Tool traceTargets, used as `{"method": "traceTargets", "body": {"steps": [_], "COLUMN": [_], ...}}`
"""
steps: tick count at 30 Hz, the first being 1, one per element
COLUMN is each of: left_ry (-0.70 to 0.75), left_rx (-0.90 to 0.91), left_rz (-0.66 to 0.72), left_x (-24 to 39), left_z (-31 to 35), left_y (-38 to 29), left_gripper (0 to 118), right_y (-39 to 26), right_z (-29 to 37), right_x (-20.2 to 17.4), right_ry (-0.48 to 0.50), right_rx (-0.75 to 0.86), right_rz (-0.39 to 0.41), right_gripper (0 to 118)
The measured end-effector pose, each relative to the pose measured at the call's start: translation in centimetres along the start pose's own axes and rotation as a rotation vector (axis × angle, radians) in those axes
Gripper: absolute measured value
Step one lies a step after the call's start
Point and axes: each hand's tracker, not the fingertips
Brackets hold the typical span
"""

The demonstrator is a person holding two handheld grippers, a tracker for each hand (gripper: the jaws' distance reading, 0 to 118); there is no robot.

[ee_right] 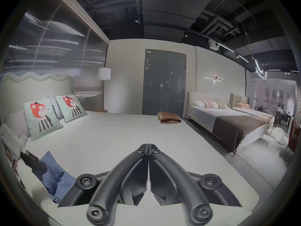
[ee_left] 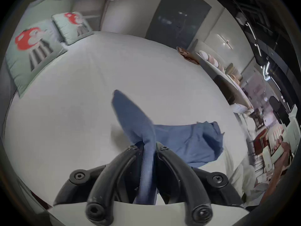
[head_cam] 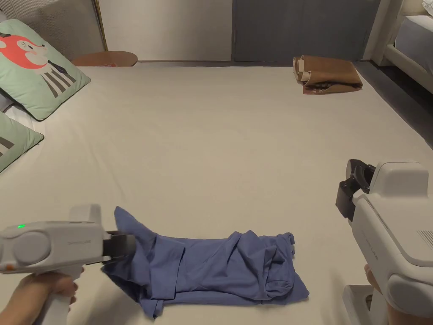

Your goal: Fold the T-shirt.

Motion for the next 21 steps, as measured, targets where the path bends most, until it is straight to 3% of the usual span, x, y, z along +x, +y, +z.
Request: {"method": "traceTargets", "body": {"steps": [5, 11, 18, 19, 21], "left_ry": [-0.061, -0.165, -0.098, -0.090, -0.087], "left_rx": [-0.022, -0.095, -0.201, -0.195, -0.178], "left_rz": [-0.188, -0.263, -0.393, -0.390, -0.395], "left_x": [7.9, 15.7, 21.0, 21.3, 21.8], "left_z": [-2.7, -6.9, -12.2, -12.6, -12.1], "left_y": [0.6, -0.1, -3.7, -4.1, -4.7], "left_gripper": [6, 7, 8, 11, 43], "right_y": [0.2, 0.1, 0.0, 0.0, -0.1], "right_z": [0.6, 1.1, 1.1, 1.0, 1.0], "right_x": [1.0, 2.7, 4.0, 4.2, 4.3], "right_ry": [-0.014, -0.050, -0.082, -0.084, -0.087], "right_rx": [0.006, 0.006, -0.002, -0.003, -0.005], "right_rz": [-0.002, -0.009, -0.011, -0.012, -0.013], "right_gripper": [0, 0, 0, 0, 0]}}
